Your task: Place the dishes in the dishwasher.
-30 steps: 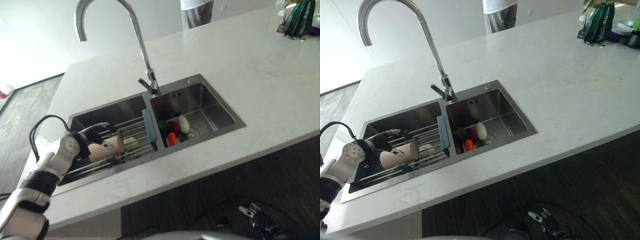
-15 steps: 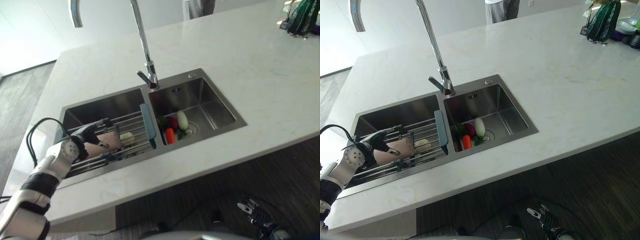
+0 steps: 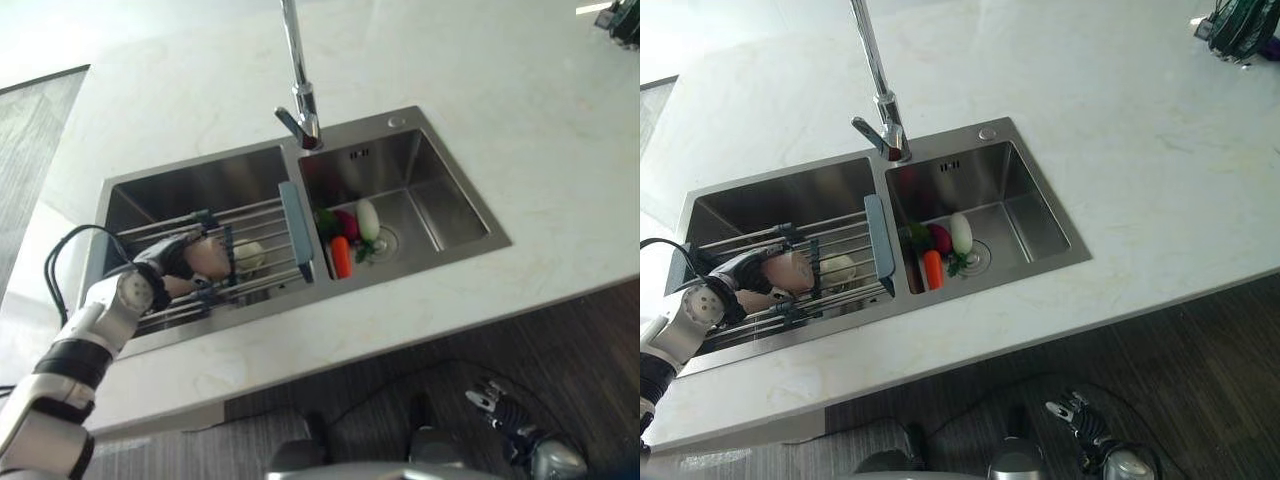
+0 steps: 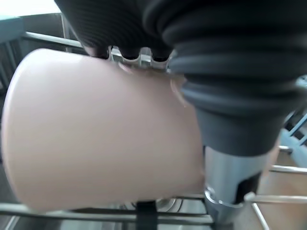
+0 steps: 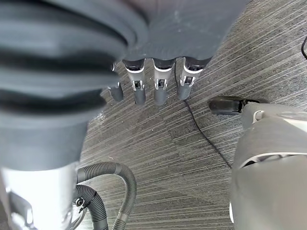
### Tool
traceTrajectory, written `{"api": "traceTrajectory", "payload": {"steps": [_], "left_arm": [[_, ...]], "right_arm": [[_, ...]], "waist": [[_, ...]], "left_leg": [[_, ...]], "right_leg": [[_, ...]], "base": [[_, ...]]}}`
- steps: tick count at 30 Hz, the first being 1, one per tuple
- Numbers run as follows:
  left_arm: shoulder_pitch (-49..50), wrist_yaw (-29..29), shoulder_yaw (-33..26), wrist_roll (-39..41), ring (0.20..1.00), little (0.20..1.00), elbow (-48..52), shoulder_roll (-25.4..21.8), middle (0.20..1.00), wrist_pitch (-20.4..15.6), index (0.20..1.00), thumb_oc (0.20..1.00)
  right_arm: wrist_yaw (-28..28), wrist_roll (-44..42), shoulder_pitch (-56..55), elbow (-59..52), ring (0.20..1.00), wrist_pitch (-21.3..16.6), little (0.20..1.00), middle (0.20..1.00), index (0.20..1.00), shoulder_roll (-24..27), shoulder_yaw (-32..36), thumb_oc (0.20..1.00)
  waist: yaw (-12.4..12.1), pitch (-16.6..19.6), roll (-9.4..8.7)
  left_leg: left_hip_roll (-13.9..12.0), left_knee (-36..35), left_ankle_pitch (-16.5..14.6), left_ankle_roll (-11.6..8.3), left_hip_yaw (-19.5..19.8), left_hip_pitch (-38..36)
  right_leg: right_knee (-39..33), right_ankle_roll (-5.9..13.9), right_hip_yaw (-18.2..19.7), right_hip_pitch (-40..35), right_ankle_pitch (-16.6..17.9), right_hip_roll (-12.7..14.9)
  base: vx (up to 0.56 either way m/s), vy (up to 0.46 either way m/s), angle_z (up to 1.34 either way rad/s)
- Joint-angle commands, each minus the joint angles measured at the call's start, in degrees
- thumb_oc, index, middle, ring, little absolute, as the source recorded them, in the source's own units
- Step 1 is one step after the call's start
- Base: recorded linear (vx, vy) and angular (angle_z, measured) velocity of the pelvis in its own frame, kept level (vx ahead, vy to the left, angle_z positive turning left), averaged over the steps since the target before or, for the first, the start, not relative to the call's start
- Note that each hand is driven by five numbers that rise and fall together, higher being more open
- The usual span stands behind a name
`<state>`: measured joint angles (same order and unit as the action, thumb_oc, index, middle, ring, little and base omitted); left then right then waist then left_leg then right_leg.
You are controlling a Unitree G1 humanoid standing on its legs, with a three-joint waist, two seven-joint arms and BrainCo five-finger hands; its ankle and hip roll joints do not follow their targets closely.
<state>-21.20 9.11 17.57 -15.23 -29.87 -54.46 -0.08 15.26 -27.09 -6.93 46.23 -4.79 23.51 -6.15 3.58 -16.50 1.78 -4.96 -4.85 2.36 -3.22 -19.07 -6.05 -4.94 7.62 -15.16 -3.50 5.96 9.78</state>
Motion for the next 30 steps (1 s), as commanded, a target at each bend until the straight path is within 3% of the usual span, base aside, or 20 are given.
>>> {"api": "traceTrajectory", "payload": {"steps": [1, 15, 16, 30], "left_arm": [[-6.8, -1.0, -3.4, -2.1, 1.0, 1.0, -2.1, -4.4, 1.0, -0.4, 1.0, 1.0], [-5.0, 1.9, -6.4, -1.3, 1.0, 1.0, -0.9, -8.1, 1.0, 0.1, 1.0, 1.0], [-4.8, 2.3, -6.5, -1.2, 1.0, 1.0, -0.9, -8.3, 1.0, 0.2, 1.0, 1.0], [-2.1, 2.3, -8.1, -0.3, 1.0, 1.0, 0.2, -8.8, 1.0, 1.8, 1.0, 1.0]], "right_arm": [[0.2, -1.7, 0.6, -3.1, 1.0, -2.4, 1.0, 1.0, 1.0, 1.3, 0.1, 1.0], [-0.2, -2.4, 0.3, -5.7, 1.0, -1.2, 1.0, 1.0, 1.0, 1.4, 0.6, 1.0], [-0.2, -2.4, 0.3, -5.6, 1.0, -1.1, 1.0, 1.0, 1.0, 1.4, 0.7, 1.0], [0.2, -2.4, 0.6, -5.7, 1.0, -1.0, 1.0, 1.0, 1.0, 1.8, 1.8, 1.0]], "waist": [[-1.1, 0.2, -0.01], [-1.9, -0.7, 0.4], [-2.0, -0.4, 0.58], [-2.1, -0.5, 1.52]], "left_leg": [[1.8, 6.8, -2.8, 2.53, -0.3, 4.3], [1.9, 7.1, -2.7, 2.62, -0.5, 4.9], [2.0, 6.9, -3.8, 2.24, 0.3, 4.3], [2.1, 6.8, -2.6, 2.22, -0.1, 4.8]], "right_leg": [[7.4, 3.76, -2.9, 2.7, -2.9, 1.4], [8.3, 4.21, -3.9, 3.2, -2.8, 2.1], [8.3, 4.82, -3.5, 2.6, -3.7, 2.1], [7.9, 4.04, -4.9, 2.7, -3.0, 2.4]], "base": [[-0.04, -0.006, 0.02], [-0.03, -0.004, 0.04], [-0.01, -0.009, 0.04], [0.0, 0.0, 0.01]]}}
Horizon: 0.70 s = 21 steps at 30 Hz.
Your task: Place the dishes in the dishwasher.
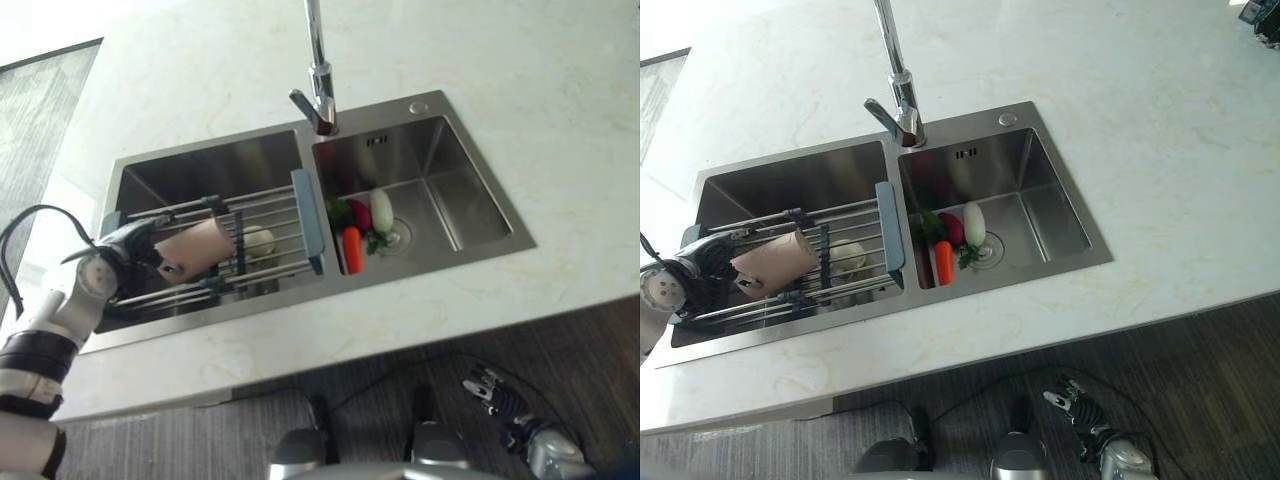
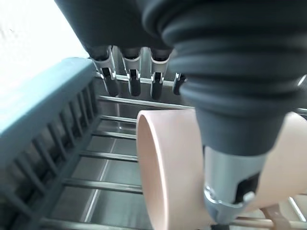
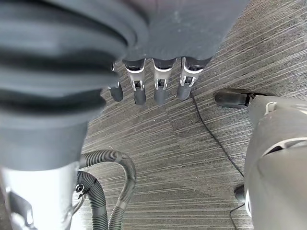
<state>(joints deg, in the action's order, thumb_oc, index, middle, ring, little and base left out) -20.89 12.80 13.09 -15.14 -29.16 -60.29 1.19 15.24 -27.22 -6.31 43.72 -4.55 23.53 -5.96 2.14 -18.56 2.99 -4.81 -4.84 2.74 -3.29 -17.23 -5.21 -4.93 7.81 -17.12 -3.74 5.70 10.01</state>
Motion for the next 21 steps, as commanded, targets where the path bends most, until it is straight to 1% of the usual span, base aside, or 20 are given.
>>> {"api": "traceTrajectory", "payload": {"steps": [1, 2, 3, 8, 9, 19, 20, 21], "left_arm": [[-2.4, -1.4, -3.5, -0.4, 1.0, 1.0, -0.5, -2.9, 1.0, 0.5, 1.0, 1.0], [-2.3, -1.9, -3.5, -0.5, 1.0, 1.0, -0.7, -2.7, 1.0, 0.2, 1.0, 1.0], [-2.4, -2.3, -3.5, -0.4, 1.0, 1.0, -0.9, -2.5, 1.0, 0.0, 1.0, 1.0], [-3.0, -3.2, -2.9, -1.0, 1.0, 1.0, -1.4, -1.6, 1.0, 0.2, 1.0, 1.0], [-3.0, -3.0, -2.9, -1.0, 1.0, 1.0, -1.3, -1.6, 1.0, 0.1, 1.0, 1.0], [-3.8, -2.5, -1.9, -1.4, 1.0, 1.0, -1.5, -1.0, 1.0, -0.4, 1.0, 1.0], [-4.0, -2.4, -1.7, -1.3, 1.0, 1.0, -1.5, -0.9, 1.0, -0.4, 1.0, 1.0], [-4.0, -2.4, -1.5, -1.3, 1.0, 1.0, -1.4, -0.8, 1.0, -0.3, 1.0, 1.0]], "right_arm": [[0.2, -2.3, -0.1, -3.2, 1.0, -1.2, 1.0, 1.0, 1.0, 1.8, 1.7, 1.0], [0.1, -2.4, -0.2, -3.1, 1.0, -1.3, 1.0, 1.0, 1.0, 1.8, 1.7, 1.0], [0.1, -2.6, -0.1, -3.2, 1.0, -1.3, 1.0, 1.0, 1.0, 1.8, 1.7, 1.0], [-0.2, -2.7, 0.0, -3.4, 1.0, -1.4, 1.0, 1.0, 1.0, 1.7, 1.5, 1.0], [-0.1, -2.8, -0.1, -3.4, 1.0, -1.4, 1.0, 1.0, 1.0, 1.7, 1.7, 1.0], [-0.1, -3.0, -0.1, -3.3, 1.0, -1.1, 1.0, 1.0, 1.0, 1.8, 1.9, 1.0], [-0.2, -3.1, 0.0, -3.3, 1.0, -1.1, 1.0, 1.0, 1.0, 1.8, 1.9, 1.0], [-0.2, -3.1, 0.0, -3.2, 1.0, -1.1, 1.0, 1.0, 1.0, 1.8, 1.8, 1.0]], "waist": [[-0.7, 1.8, 0.38], [-0.6, 1.8, 0.35], [-0.5, 1.6, 0.28], [-0.2, 1.6, 0.14], [-0.2, 1.7, 0.19], [0.2, 1.9, 0.28], [0.3, 1.7, 0.28], [0.3, 1.9, 0.38]], "left_leg": [[2.1, 6.6, -4.0, 1.9, -1.1, 3.4], [2.1, 6.6, -4.0, 1.89, -1.1, 3.4], [2.0, 6.7, -3.0, 2.27, -1.9, 4.0], [2.0, 6.8, -3.1, 2.3, -2.1, 3.9], [2.1, 6.6, -4.2, 1.94, -1.4, 3.3], [2.1, 6.5, -4.1, 1.79, -1.5, 3.2], [1.9, 6.6, -3.0, 2.12, -2.3, 3.7], [2.1, 6.4, -4.0, 1.74, -1.5, 3.1]], "right_leg": [[7.9, 4.46, -2.4, 2.4, -3.6, 2.2], [7.9, 4.46, -2.4, 2.4, -3.5, 2.2], [7.9, 3.84, -2.8, 3.0, -2.7, 2.2], [8.1, 3.73, -2.7, 3.2, -2.8, 2.1], [8.1, 4.36, -2.2, 2.6, -3.7, 2.1], [7.8, 4.33, -2.1, 2.7, -3.4, 2.1], [7.7, 3.75, -2.6, 3.2, -2.5, 2.1], [7.7, 4.35, -2.0, 2.7, -3.4, 2.1]], "base": [[0.06, 0.015, 0.03], [0.0, 0.004, 0.04], [-0.07, -0.007, 0.03], [0.0, 0.002, 0.01], [0.06, 0.014, 0.0], [0.0, 0.001, 0.0], [0.0, 0.0, 0.0], [-0.08, 0.0, -0.03]]}}
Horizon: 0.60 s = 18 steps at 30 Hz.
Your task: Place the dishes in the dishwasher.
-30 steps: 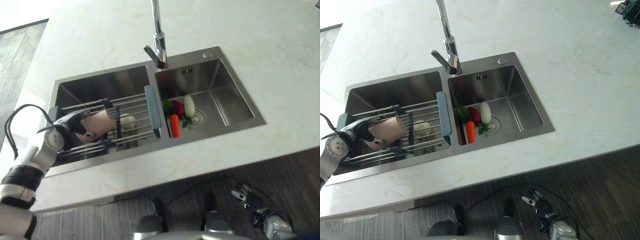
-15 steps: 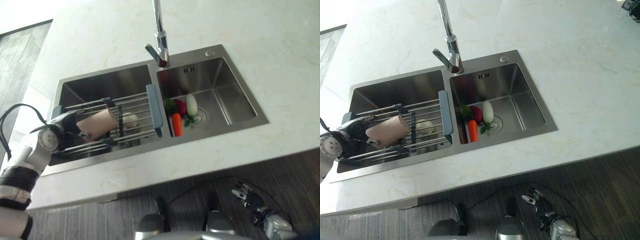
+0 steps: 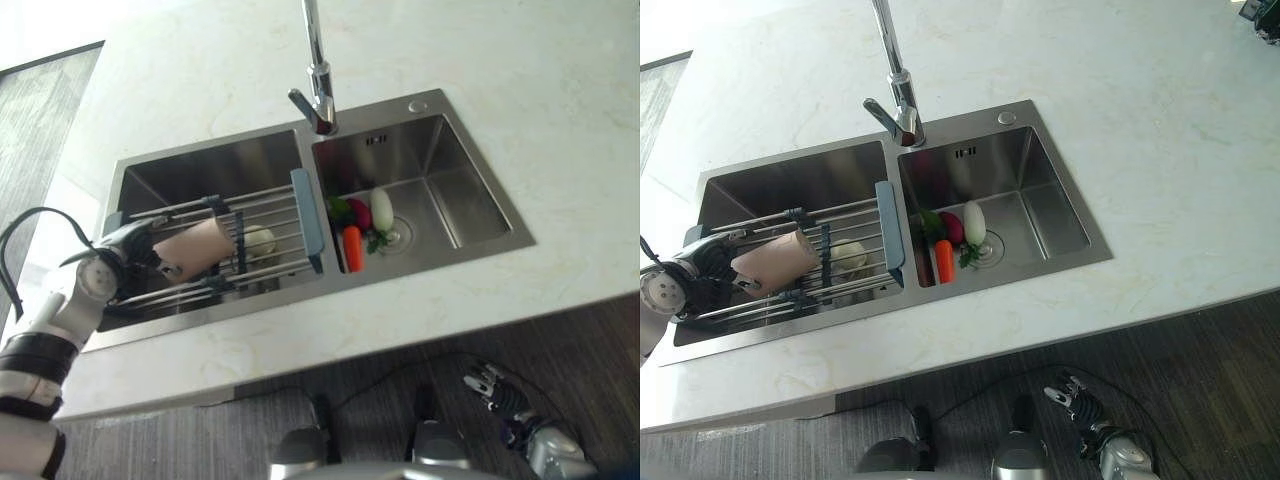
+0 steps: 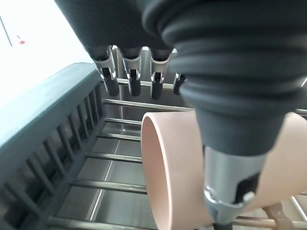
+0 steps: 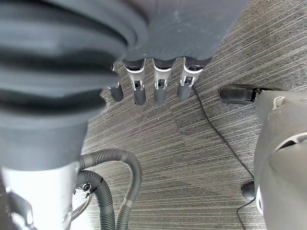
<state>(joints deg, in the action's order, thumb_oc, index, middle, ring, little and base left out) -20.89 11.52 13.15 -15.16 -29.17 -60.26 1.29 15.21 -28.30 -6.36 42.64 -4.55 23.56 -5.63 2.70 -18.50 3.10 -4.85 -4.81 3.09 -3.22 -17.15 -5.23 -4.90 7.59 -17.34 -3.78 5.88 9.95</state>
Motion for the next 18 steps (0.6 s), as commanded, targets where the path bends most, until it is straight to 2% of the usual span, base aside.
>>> {"api": "traceTrajectory", "payload": {"steps": [1, 2, 3, 18], "left_arm": [[-4.2, -1.0, -1.3, -1.3, 1.0, 1.0, -1.5, -0.7, 1.0, -0.3, 1.0, 1.0], [-4.2, -0.9, -1.2, -1.3, 1.0, 1.0, -1.5, -0.7, 1.0, -0.3, 1.0, 1.0], [-4.4, -0.8, -1.1, -1.1, 1.0, 1.0, -1.4, -0.6, 1.0, -0.2, 1.0, 1.0], [-7.5, 1.0, 2.1, 0.3, 1.0, 1.0, -4.6, 3.1, 1.0, 2.4, 1.0, 1.0]], "right_arm": [[-0.3, -2.2, 0.1, -1.9, 1.0, -1.3, 1.0, 1.0, 1.0, 1.8, 1.6, 1.0], [-0.3, -2.3, 0.0, -1.8, 1.0, -1.3, 1.0, 1.0, 1.0, 1.8, 1.6, 1.0], [-0.3, -2.3, 0.1, -1.7, 1.0, -1.4, 1.0, 1.0, 1.0, 1.9, 1.7, 1.0], [-0.6, -2.1, 0.6, -2.1, 1.0, -1.9, 1.0, 1.0, 1.0, 2.2, 2.2, 1.0]], "waist": [[-0.2, 1.7, 0.29], [-0.2, 1.9, 0.37], [-0.2, 1.8, 0.34], [1.2, 1.4, 0.7]], "left_leg": [[2.0, 6.5, -3.3, 2.03, -2.3, 3.7], [2.2, 6.3, -4.3, 1.66, -1.5, 3.1], [2.1, 6.4, -3.3, 2.03, -2.3, 3.8], [2.1, 6.0, -3.1, 1.94, -2.2, 4.2]], "right_leg": [[7.6, 3.99, -2.4, 3.2, -2.7, 2.2], [7.6, 4.59, -1.9, 2.7, -3.5, 2.2], [7.5, 4.0, -2.4, 3.2, -2.6, 2.2], [7.8, 4.04, -2.2, 4.5, -2.4, 2.4]], "base": [[0.07, 0.02, -0.03], [-0.07, -0.005, -0.04], [0.0, 0.001, -0.05], [-0.01, 0.0, -0.01]]}}
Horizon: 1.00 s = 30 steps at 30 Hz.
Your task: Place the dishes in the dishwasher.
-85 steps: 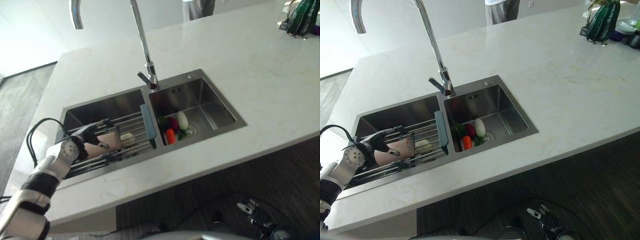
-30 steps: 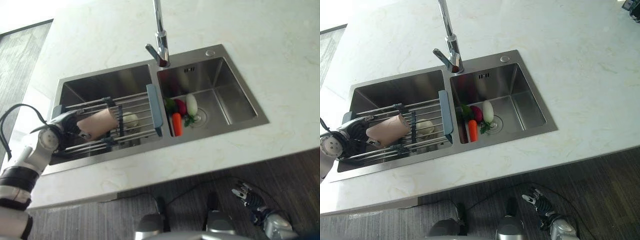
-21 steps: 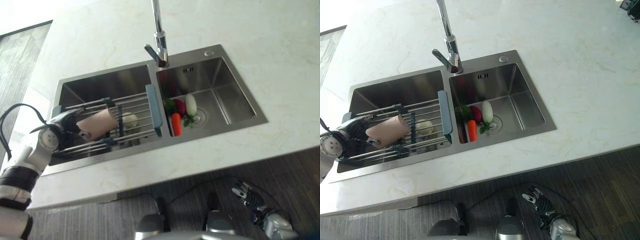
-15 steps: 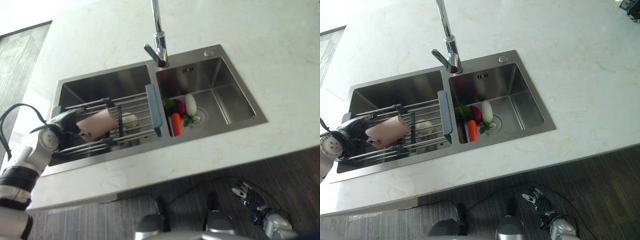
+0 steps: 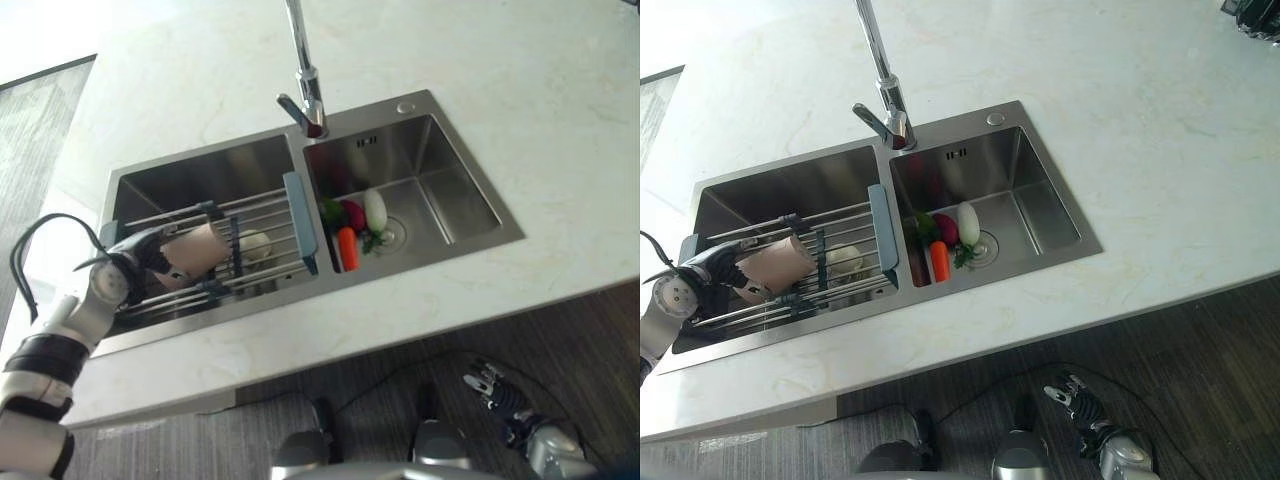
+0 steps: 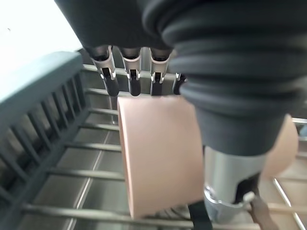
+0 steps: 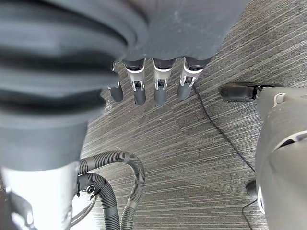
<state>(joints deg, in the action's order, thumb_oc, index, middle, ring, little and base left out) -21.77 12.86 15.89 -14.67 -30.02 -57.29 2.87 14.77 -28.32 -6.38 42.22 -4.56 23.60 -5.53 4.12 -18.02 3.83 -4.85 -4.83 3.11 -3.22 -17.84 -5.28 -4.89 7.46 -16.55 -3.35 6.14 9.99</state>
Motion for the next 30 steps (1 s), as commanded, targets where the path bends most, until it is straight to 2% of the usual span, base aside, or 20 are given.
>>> {"api": "traceTrajectory", "payload": {"steps": [1, 3, 10, 24, 25, 26, 29, 30], "left_arm": [[-6.7, -0.2, -0.5, -0.1, 1.0, 1.0, -4.1, 0.4, 1.0, 1.0, 1.0, 1.0], [-7.0, 0.4, -0.2, -0.1, 1.0, 1.0, -5.0, 0.7, 1.0, 1.3, 1.0, 1.0], [-7.1, 5.1, 0.9, 0.6, 1.0, 1.0, -7.4, 2.2, 1.0, 3.0, 1.0, 1.0], [-8.7, 5.8, 2.1, -1.7, 1.0, 1.0, -12.0, 3.7, 1.0, 5.7, 1.0, 1.0], [-8.7, 6.0, 2.2, -2.7, 1.0, 1.0, -12.6, 3.7, 1.0, 6.0, 1.0, 1.0], [-8.6, 6.1, 2.2, -2.9, 1.0, 1.0, -12.8, 3.8, 1.0, 5.9, 1.0, 1.0], [-8.4, 6.5, 2.4, -4.7, 1.0, 1.0, -13.6, 4.0, 1.0, 6.3, 1.0, 1.0], [-8.2, 7.1, 2.5, -6.2, 0.404, 0.404, -13.9, 4.1, 0.404, 6.0, 0.404, 0.404]], "right_arm": [[-0.2, -2.1, 0.6, -1.7, 1.0, -1.9, 1.0, 1.0, 1.0, 2.2, 2.0, 1.0], [-0.1, -1.9, 0.7, -1.8, 1.0, -1.8, 1.0, 1.0, 1.0, 2.3, 2.0, 1.0], [0.0, -1.7, 1.0, -2.1, 1.0, -1.3, 1.0, 1.0, 1.0, 2.7, 2.1, 1.0], [-0.3, -1.7, 1.9, -2.6, 1.0, -1.2, 1.0, 1.0, 1.0, 3.1, 1.3, 1.0], [-0.3, -1.7, 2.0, -2.7, 1.0, -1.3, 1.0, 1.0, 1.0, 3.2, 1.2, 1.0], [-0.3, -1.7, 1.9, -2.7, 1.0, -1.2, 1.0, 1.0, 1.0, 3.2, 1.2, 1.0], [-0.1, -1.4, 1.9, -2.7, 1.0, -1.1, 1.0, 1.0, 1.0, 3.2, 1.2, 1.0], [0.0, -1.2, 1.9, -2.8, 1.0, -1.0, 1.0, 1.0, 1.0, 3.2, 1.1, 1.0]], "waist": [[-0.1, 0.8, -0.02], [0.1, 0.9, 0.05], [0.7, 0.7, 0.13], [1.1, 0.3, -0.1], [1.2, 0.1, -0.18], [1.2, 0.3, -0.09], [1.2, 0.3, -0.11], [1.2, 0.3, -0.14]], "left_leg": [[2.1, 6.1, -3.1, 1.92, -1.6, 4.3], [2.1, 6.0, -4.1, 1.48, -1.1, 3.6], [2.0, 5.8, -4.0, 1.29, -1.7, 3.1], [2.0, 6.2, -4.0, 1.43, -1.4, 3.7], [1.8, 6.4, -3.0, 1.8, -2.0, 4.4], [2.0, 6.2, -4.0, 1.43, -1.3, 3.8], [1.9, 6.2, -3.9, 1.4, -1.5, 3.5], [1.9, 6.2, -3.9, 1.39, -1.6, 3.5]], "right_leg": [[7.8, 4.16, -3.0, 4.1, -2.6, 2.4], [8.0, 4.75, -2.5, 3.6, -3.5, 2.3], [7.8, 4.73, -2.5, 3.5, -3.4, 2.5], [8.4, 4.57, -1.9, 4.4, -3.5, 2.4], [8.6, 3.93, -2.3, 5.1, -2.7, 2.4], [8.6, 4.55, -1.8, 4.6, -3.5, 2.4], [8.7, 4.64, -2.0, 4.4, -3.5, 2.6], [8.7, 4.7, -2.1, 4.4, -3.4, 2.6]], "base": [[0.0, 0.0, 0.0], [0.06, 0.019, -0.02], [0.01, 0.003, 0.0], [-0.01, -0.001, 0.0], [0.0, 0.0, 0.0], [0.0, 0.0, 0.0], [0.02, 0.007, -0.01], [0.0, 0.0, 0.0]]}}
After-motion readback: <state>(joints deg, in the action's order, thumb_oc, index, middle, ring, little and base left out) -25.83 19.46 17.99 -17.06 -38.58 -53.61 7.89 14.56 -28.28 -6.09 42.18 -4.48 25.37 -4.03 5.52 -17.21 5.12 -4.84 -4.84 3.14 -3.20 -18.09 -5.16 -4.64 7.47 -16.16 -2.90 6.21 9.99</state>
